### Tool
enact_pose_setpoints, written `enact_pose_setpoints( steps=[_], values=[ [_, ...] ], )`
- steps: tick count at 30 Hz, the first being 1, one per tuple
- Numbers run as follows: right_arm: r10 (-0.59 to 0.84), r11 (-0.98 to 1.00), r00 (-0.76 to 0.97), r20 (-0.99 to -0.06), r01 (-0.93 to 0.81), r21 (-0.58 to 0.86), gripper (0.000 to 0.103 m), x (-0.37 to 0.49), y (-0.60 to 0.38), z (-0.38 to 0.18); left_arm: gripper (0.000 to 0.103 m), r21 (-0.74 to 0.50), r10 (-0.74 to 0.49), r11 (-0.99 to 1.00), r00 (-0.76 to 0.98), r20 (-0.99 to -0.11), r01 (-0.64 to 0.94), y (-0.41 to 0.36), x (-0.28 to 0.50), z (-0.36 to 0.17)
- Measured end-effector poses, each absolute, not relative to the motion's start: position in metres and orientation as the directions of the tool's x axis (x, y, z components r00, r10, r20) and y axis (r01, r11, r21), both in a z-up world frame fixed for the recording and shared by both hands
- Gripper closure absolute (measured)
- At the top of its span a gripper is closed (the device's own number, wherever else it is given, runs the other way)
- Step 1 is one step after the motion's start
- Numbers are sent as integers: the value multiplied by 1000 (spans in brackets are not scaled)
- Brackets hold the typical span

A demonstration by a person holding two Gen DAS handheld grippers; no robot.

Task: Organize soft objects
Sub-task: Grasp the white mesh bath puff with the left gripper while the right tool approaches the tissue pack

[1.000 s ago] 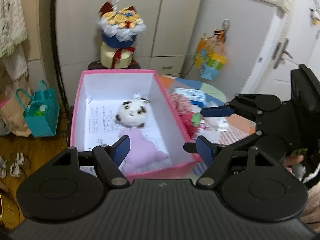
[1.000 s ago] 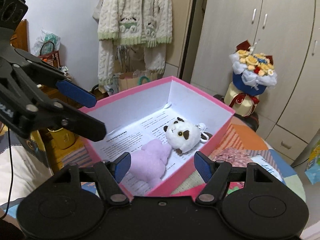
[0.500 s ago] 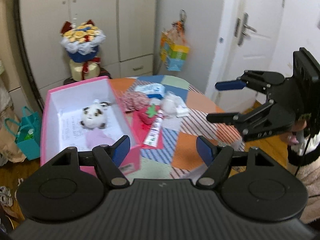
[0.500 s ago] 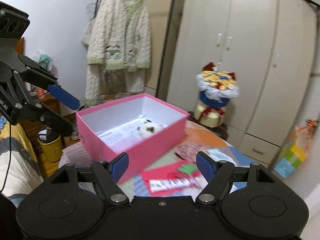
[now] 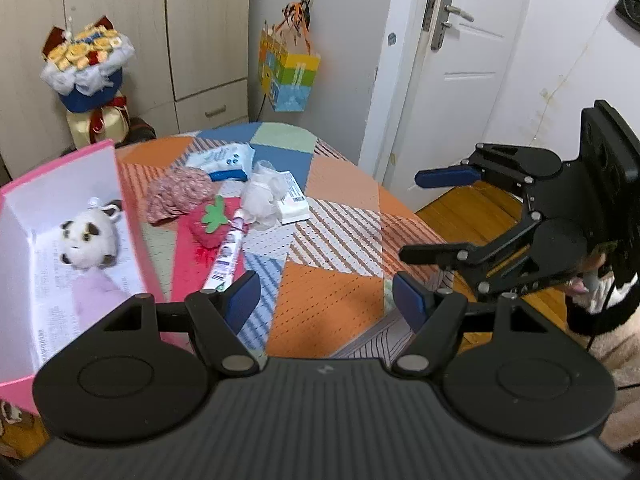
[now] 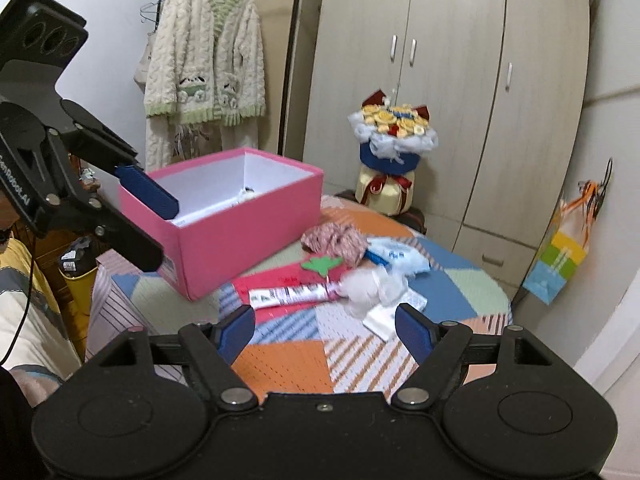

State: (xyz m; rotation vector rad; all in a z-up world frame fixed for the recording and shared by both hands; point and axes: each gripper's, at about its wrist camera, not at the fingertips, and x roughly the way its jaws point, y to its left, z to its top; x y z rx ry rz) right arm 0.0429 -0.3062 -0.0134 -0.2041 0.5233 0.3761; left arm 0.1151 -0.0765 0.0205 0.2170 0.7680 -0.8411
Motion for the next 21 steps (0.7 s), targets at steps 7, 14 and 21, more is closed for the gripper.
enact_pose_setpoints(
  steps=[7, 14, 21],
  values=[
    [269, 919, 789, -552, -382, -98, 22, 78, -316, -45, 32, -53, -568, 700, 510, -646, 712, -103, 139, -10],
    [234, 938, 789, -567, -337, -82, 22, 129, -319, -79, 32, -150, -587, 747, 536, -607, 648, -135, 182, -30],
    [190, 951, 789, -584, -297, -92, 22, 175, -311, -103, 32, -108, -515, 812, 616, -596, 573, -170, 226, -54]
  ],
)
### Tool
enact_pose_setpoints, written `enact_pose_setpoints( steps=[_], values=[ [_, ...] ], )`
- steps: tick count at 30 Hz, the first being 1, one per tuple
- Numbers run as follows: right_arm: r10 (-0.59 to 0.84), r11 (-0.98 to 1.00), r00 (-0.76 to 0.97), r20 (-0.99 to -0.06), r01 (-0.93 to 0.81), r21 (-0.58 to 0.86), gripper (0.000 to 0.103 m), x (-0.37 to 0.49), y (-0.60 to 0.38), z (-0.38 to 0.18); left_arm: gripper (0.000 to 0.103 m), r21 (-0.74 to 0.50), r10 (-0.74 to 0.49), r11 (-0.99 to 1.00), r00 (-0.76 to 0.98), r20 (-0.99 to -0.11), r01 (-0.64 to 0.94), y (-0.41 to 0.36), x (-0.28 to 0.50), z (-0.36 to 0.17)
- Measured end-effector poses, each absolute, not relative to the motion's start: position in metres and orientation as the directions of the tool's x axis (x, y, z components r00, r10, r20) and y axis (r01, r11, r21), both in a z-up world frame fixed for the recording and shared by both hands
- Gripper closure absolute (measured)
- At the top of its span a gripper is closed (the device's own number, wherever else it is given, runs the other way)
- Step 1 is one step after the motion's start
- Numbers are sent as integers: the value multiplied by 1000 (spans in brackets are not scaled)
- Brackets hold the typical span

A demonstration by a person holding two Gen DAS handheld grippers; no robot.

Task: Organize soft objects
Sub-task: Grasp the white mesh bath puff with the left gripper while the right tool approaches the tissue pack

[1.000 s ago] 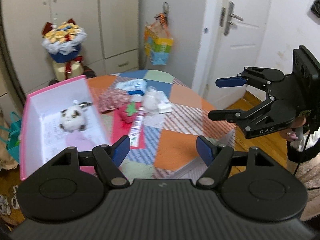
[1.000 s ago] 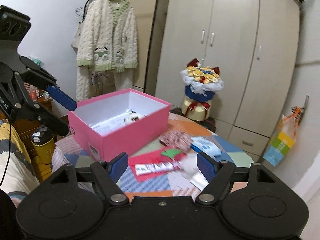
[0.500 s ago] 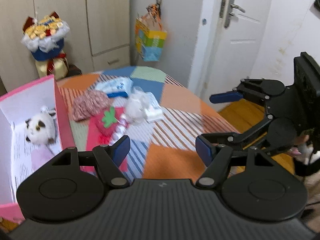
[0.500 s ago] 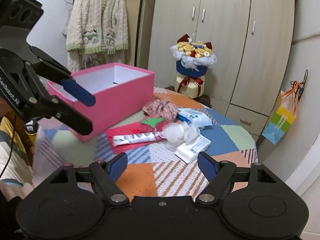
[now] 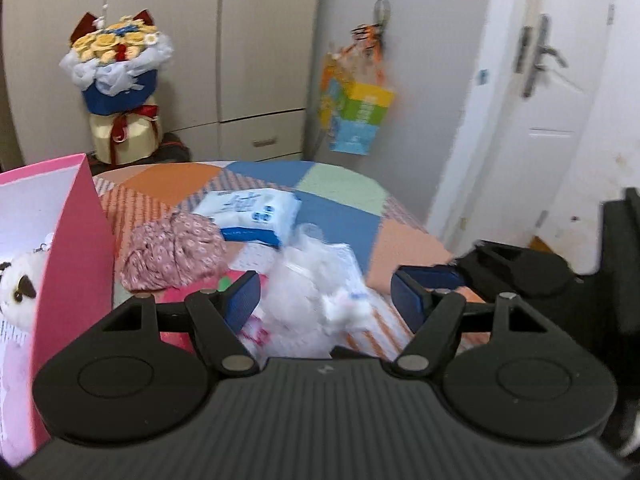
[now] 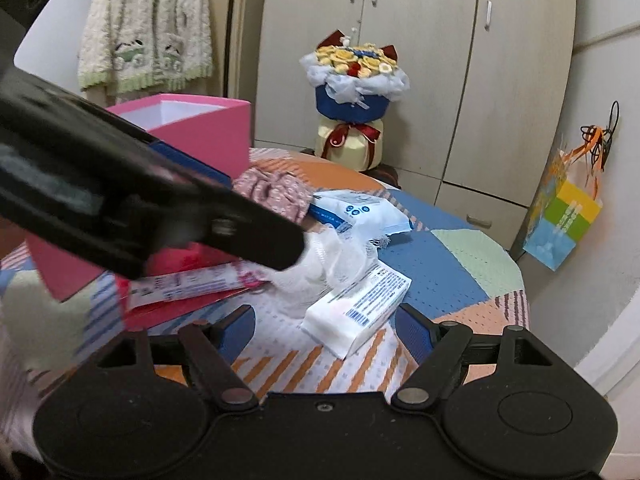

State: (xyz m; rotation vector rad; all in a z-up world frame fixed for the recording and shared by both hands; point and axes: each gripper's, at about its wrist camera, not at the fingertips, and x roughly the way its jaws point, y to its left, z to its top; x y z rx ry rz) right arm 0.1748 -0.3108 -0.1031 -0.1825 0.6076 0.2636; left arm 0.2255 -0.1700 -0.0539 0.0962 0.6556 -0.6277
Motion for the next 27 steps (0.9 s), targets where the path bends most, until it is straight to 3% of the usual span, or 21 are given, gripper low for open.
enact_pose_setpoints(
  steps=[8, 13, 18, 26, 27],
  values=[
    [192, 959, 783, -592, -277, -54, 28, 207, -320, -115, 36, -104, -509, 816, 621, -596, 569, -190, 263, -80],
    [219, 958, 776, -592, -286, -20, 41, 210, -334, -119, 56, -92, -483, 821, 601, -637, 563, -195, 269, -95],
    [212, 960, 775, -595, -280, -23, 43, 205, -343, -118, 67, -94, -480, 818, 584, -654, 567, -195, 272, -101],
    [208, 949, 762, -613, -310, -63, 38, 214, -325, -122, 63, -138, -477, 828, 552, -684, 544, -195, 281, -109],
    [193, 950, 762, -618, -302, -76, 34, 217, -322, -125, 63, -129, -475, 827, 557, -681, 547, -197, 280, -110]
  ],
)
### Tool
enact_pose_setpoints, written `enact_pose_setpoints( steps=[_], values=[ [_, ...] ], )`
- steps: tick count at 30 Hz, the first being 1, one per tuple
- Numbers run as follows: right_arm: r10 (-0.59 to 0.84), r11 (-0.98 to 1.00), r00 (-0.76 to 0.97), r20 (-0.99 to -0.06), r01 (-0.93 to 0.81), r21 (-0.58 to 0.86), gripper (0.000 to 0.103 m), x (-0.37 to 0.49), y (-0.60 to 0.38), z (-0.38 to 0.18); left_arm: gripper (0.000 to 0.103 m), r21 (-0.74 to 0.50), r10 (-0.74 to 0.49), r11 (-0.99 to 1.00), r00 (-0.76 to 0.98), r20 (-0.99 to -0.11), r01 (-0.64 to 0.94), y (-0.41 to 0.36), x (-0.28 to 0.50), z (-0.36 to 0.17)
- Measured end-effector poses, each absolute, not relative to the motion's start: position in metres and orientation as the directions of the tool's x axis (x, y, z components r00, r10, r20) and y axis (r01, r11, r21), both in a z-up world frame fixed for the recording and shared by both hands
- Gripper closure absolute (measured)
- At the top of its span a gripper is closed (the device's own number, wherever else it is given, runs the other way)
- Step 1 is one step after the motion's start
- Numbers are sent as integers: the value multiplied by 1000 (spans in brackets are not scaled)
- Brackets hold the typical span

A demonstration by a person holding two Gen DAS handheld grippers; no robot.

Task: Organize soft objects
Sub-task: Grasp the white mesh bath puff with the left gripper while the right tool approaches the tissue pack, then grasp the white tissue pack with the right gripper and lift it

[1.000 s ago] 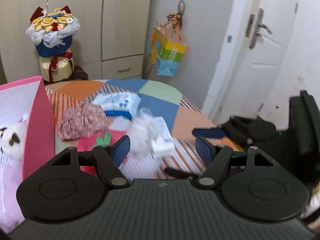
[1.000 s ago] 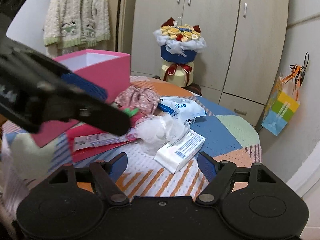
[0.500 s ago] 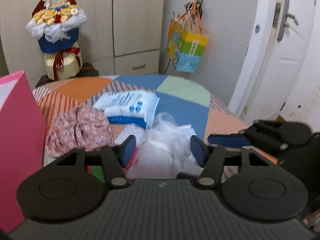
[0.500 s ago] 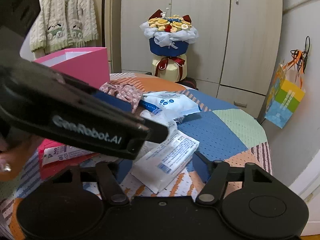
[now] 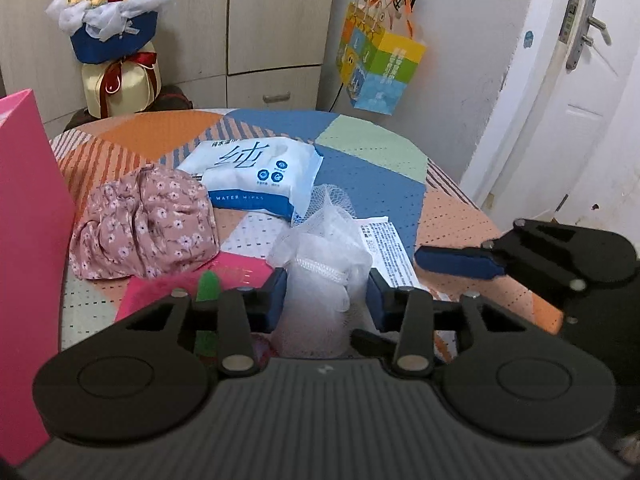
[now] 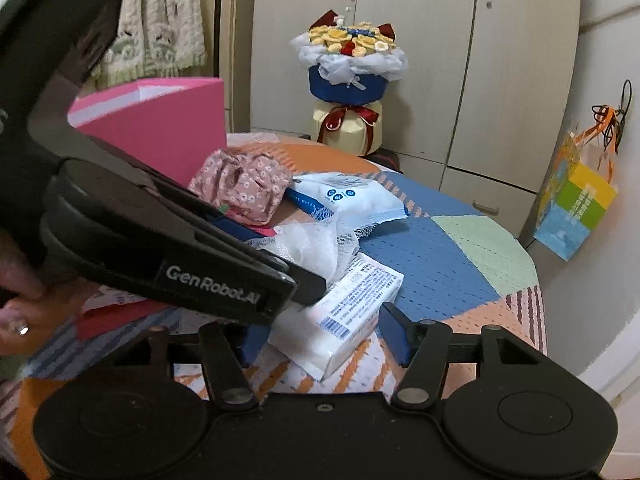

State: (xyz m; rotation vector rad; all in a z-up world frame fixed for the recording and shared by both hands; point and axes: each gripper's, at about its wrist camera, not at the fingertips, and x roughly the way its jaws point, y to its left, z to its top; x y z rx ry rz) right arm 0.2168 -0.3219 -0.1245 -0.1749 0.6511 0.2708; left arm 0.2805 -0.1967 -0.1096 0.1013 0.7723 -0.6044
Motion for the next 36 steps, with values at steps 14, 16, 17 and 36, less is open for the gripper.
enact_pose_setpoints(
  steps=[14, 16, 17, 36],
  values=[
    [153, 974, 746, -648, -227, -31, 48, 224, -353, -127, 67, -105, -442, 850, 592, -674, 516, -202, 278, -117],
    [158, 969, 741, -653, -243, -41, 48, 232, -346, -131, 68, -111, -442, 853, 594, -672, 509, -201, 278, -118],
    [156, 969, 743, -650, -242, -45, 48, 236, -343, -132, 68, -120, -442, 858, 598, -669, 500, -200, 279, -119],
    [111, 993, 820, -562, -77, 84, 58, 195, -354, -126, 76, -115, -469, 860, 680, -563, 498, -187, 246, -100]
  ],
)
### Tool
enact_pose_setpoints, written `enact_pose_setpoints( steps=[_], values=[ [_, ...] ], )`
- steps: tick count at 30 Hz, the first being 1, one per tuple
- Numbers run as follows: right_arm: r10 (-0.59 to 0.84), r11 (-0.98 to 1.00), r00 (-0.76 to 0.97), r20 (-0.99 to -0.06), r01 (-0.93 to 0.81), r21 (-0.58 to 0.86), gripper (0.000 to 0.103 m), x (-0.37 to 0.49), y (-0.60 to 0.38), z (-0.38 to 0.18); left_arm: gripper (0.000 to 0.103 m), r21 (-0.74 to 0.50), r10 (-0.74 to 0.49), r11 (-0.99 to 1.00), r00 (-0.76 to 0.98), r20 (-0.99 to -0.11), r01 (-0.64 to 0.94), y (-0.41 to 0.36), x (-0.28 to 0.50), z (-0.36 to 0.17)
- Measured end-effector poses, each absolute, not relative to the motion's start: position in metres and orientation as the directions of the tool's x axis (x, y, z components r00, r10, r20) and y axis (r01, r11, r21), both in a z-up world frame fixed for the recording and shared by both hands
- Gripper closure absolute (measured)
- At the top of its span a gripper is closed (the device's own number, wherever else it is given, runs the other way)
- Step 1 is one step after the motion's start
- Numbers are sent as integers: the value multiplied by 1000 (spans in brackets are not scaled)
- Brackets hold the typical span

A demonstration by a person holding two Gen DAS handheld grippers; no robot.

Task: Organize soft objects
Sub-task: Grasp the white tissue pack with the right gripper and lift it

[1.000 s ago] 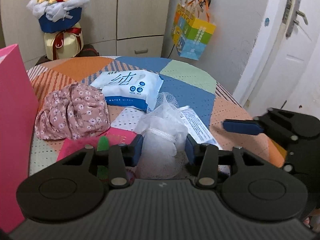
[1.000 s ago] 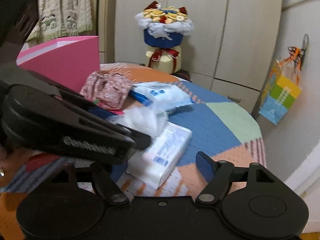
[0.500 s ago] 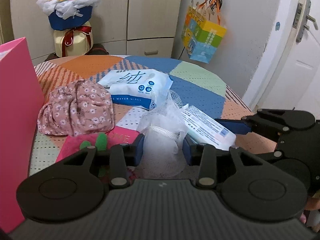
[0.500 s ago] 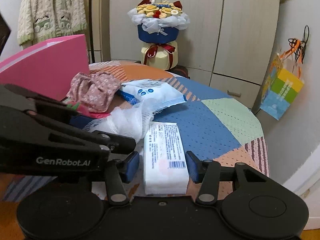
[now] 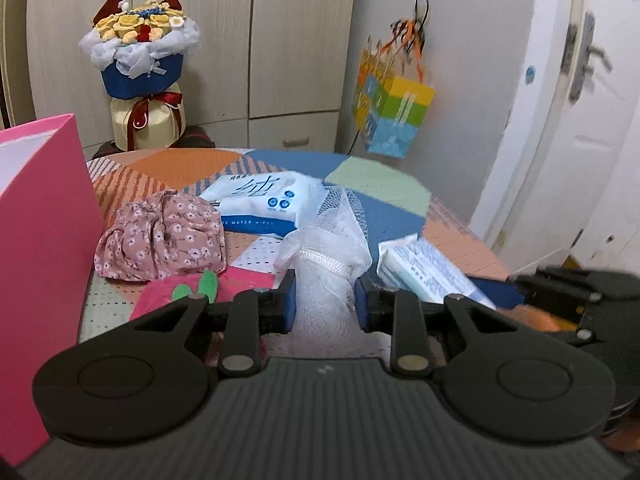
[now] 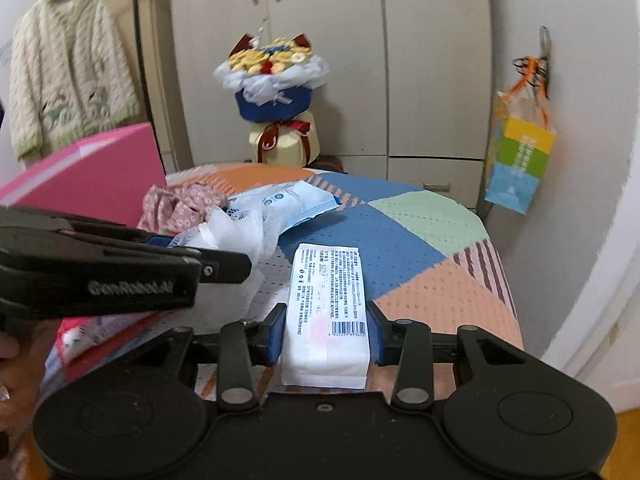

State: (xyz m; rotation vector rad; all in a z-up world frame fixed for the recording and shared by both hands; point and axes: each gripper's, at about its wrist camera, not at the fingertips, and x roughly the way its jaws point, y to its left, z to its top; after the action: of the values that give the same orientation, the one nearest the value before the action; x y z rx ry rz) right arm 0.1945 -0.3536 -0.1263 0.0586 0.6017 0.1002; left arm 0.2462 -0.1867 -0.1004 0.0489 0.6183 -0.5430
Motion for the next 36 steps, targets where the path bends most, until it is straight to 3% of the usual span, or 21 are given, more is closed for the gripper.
enact_pose_setpoints(
  steps=[7, 14, 21, 36],
  values=[
    [99, 991, 820, -563, -29, 132, 58, 170, -350, -125, 76, -179, -512, 845, 667, -542, 504, -165, 223, -94],
    [118, 989, 817, -564, -46, 140, 58, 144, -336, -126, 76, -161, -516, 838, 659, -548, 521, -152, 195, -94],
    [118, 992, 813, -570, -71, 104, 58, 117, -317, -128, 76, -127, -490, 850, 678, -548, 511, -135, 163, -90],
    [173, 981, 810, -560, -194, 23, 58, 58, -280, -102, 76, -175, -534, 813, 589, -606, 556, -72, 109, -83]
  ],
)
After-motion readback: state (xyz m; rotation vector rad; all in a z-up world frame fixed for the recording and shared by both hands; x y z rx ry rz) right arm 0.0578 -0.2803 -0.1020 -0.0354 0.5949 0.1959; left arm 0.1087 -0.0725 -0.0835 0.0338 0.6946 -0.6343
